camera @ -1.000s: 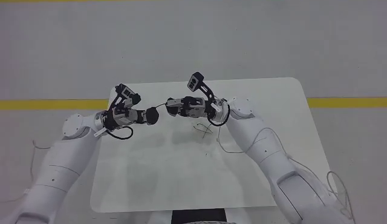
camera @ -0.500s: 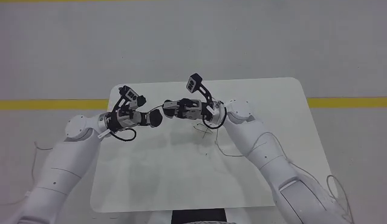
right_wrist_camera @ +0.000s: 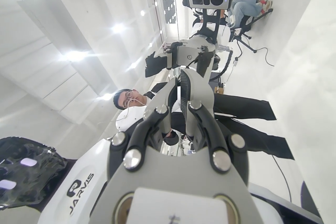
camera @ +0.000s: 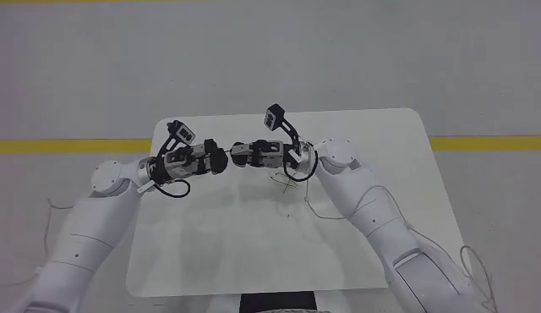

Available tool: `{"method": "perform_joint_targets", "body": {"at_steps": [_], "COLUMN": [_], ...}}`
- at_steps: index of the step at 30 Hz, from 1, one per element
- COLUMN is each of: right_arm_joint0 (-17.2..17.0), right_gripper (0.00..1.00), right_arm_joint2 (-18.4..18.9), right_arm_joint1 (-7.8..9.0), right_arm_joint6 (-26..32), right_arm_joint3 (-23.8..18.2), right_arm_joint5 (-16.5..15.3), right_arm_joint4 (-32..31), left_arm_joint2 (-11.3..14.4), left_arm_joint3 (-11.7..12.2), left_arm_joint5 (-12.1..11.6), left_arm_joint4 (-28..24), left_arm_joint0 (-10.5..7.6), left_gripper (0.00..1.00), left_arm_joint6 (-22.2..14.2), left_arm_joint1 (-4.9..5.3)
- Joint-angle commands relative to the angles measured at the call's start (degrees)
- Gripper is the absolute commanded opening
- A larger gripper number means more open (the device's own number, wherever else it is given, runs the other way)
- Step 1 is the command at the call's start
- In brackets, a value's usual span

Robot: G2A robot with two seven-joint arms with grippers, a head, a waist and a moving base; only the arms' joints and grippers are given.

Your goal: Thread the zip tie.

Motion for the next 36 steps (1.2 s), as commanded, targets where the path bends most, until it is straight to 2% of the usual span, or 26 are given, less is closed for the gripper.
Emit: {"method": "perform_joint_targets", "body": {"at_steps": [1, 8, 15, 27, 36], "right_arm_joint0": [0.09, 0.48, 1.29, 2.08, 2.39], "right_gripper": [0.0, 0.0, 0.0, 0.0, 0.0], "right_arm_joint2": [-0.05, -0.31, -1.12, -2.1, -2.83], "right_arm_joint1": [0.12, 0.38, 0.38, 0.38, 0.38], "right_arm_joint6": [0.11, 0.29, 0.47, 1.88, 2.23], "right_arm_joint3": [-0.13, 0.03, 0.67, 1.77, 2.19], "right_arm_joint5": [0.14, 0.43, 0.51, 0.35, 0.27], "right_arm_joint4": [-0.43, -0.98, -1.29, -0.51, -0.27], "left_arm_joint2": [-0.02, 0.18, 0.2, 0.56, 0.66], "left_arm_joint3": [0.16, 0.34, 0.65, 1.49, 1.7], "left_arm_joint5": [0.17, 0.54, 0.76, 1.67, 1.61], "left_arm_joint4": [0.21, 0.71, 0.98, 1.41, 1.53], "left_arm_joint0": [-0.13, -0.26, -0.26, -0.78, -0.93], "left_gripper": [0.33, 0.33, 0.22, 0.2, 0.1], "left_arm_joint6": [-0.08, -0.25, -0.28, -1.22, -1.46], "left_arm_joint1": [0.0, -0.07, -0.11, -0.2, -0.27]}}
